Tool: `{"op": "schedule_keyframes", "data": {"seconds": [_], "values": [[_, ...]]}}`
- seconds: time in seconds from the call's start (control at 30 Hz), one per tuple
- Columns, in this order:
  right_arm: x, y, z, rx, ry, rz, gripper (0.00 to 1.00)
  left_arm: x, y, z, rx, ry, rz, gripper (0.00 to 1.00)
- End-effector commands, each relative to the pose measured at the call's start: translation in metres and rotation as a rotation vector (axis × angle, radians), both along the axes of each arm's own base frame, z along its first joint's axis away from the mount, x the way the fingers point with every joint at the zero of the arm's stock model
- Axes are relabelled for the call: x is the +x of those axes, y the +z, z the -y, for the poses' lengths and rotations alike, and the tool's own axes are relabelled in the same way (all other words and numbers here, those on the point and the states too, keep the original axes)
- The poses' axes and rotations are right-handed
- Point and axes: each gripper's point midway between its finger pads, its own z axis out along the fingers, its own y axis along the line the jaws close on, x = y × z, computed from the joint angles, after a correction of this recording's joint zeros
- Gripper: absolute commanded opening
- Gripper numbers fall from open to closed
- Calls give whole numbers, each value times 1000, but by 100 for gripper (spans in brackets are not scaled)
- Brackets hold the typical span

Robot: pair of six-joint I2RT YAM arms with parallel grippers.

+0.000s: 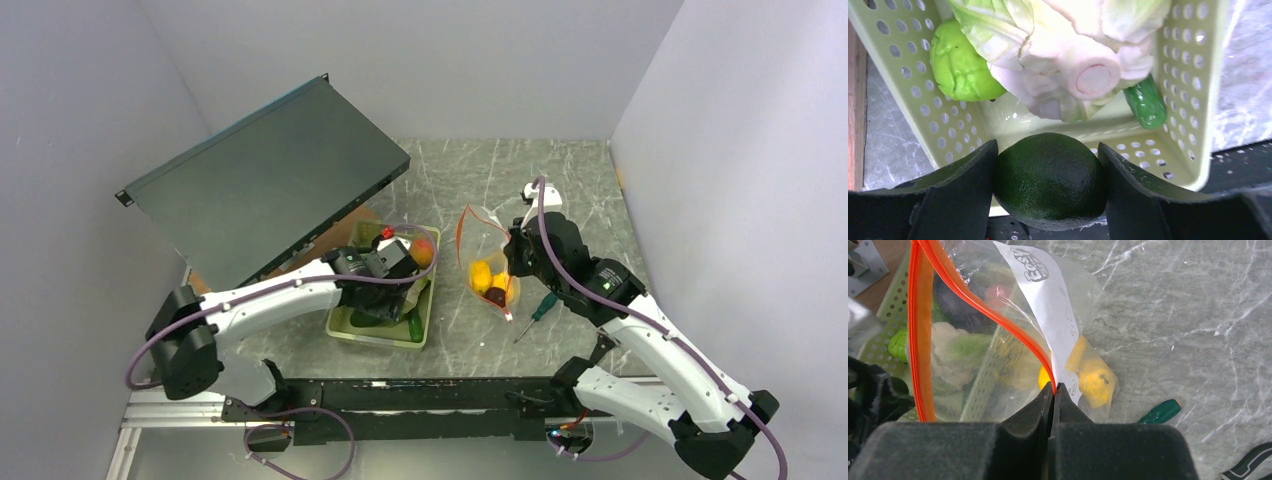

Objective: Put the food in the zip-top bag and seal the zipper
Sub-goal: Pick up the fake vegetable from the bin.

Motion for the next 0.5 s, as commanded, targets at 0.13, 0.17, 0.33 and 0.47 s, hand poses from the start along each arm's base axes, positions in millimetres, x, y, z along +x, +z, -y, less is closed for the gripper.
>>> {"op": "schedule_keyframes", "data": {"seconds": [0.13, 0.17, 0.33, 0.47], "values": [[3, 8, -10, 47, 19, 20, 0, -7, 82, 39, -336, -141, 85, 17], [3, 8, -10, 49, 19, 19, 0, -8, 93, 46, -391, -174, 100, 17], [2, 11, -14, 68, 31, 20, 0, -7, 166, 85, -672, -345, 263, 15], [0, 12, -16, 85, 38, 13, 0, -4, 229, 104, -865, -440, 434, 14]]}}
